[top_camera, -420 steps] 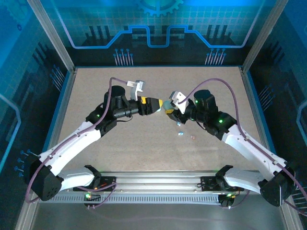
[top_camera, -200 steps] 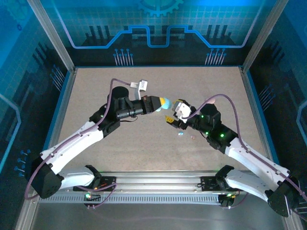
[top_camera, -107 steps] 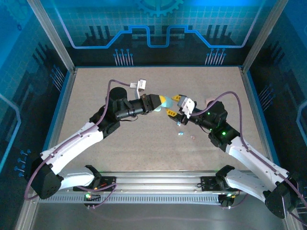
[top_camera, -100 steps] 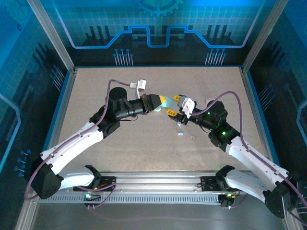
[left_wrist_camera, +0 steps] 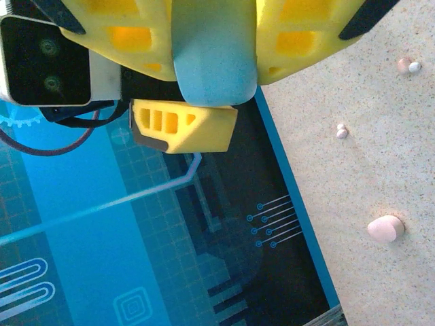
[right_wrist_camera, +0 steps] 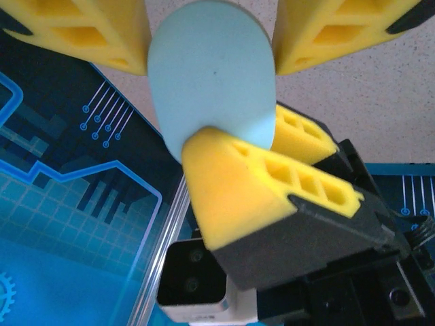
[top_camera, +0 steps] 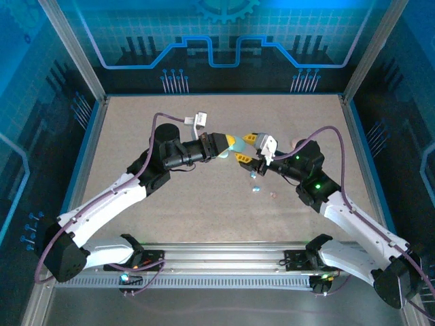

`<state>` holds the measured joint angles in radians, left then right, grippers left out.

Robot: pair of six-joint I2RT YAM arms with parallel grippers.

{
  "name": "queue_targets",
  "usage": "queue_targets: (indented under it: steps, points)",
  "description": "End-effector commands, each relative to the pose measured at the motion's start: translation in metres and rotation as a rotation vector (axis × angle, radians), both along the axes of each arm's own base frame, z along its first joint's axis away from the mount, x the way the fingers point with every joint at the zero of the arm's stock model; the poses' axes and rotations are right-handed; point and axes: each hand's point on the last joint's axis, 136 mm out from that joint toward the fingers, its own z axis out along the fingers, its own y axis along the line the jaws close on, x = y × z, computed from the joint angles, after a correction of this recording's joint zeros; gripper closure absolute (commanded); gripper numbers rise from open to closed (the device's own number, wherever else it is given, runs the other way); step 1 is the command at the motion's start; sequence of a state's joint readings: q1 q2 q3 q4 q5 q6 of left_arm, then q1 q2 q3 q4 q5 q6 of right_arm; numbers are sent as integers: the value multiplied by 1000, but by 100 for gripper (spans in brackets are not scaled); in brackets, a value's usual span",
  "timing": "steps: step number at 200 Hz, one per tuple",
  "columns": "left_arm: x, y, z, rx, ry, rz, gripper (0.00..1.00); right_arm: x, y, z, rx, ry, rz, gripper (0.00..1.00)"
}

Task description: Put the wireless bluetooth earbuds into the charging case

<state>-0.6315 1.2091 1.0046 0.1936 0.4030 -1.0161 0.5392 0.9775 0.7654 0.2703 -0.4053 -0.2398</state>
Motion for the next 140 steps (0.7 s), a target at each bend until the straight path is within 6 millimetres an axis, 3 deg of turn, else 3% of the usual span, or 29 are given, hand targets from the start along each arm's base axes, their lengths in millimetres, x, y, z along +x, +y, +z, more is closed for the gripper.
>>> queue_targets:
  steps: [1, 25, 57, 72, 90, 99, 102, 121, 140]
  points:
    - [-6, -3, 4, -19, -8, -34, 99, 0, -2, 23, 39, -45, 12, 51]
    - [-6, -4, 4, -21, -10, -38, 99, 0, 0, 24, 44, -32, 24, 52]
    - [-7, -4, 8, -20, -30, -45, 96, 2, 1, 20, 31, -14, 28, 60]
    - [-8, -2, 9, -9, -69, -40, 85, 0, 2, 23, 41, -3, 45, 65]
    - [-10, 4, 12, 39, -168, -21, 57, -4, 3, 16, 27, 74, 94, 67]
    - [-12, 8, 14, 85, -261, -19, 50, -7, 6, 8, 9, 129, 135, 67]
    - [-13, 8, 14, 102, -295, -21, 49, -9, 6, 17, 14, 121, 151, 67]
    - [-24, 13, 8, 222, -552, -55, 35, -19, 12, 14, -6, 206, 253, 67]
    - [-44, 15, -3, 316, -862, -131, 30, -27, 15, 14, -16, 271, 342, 67]
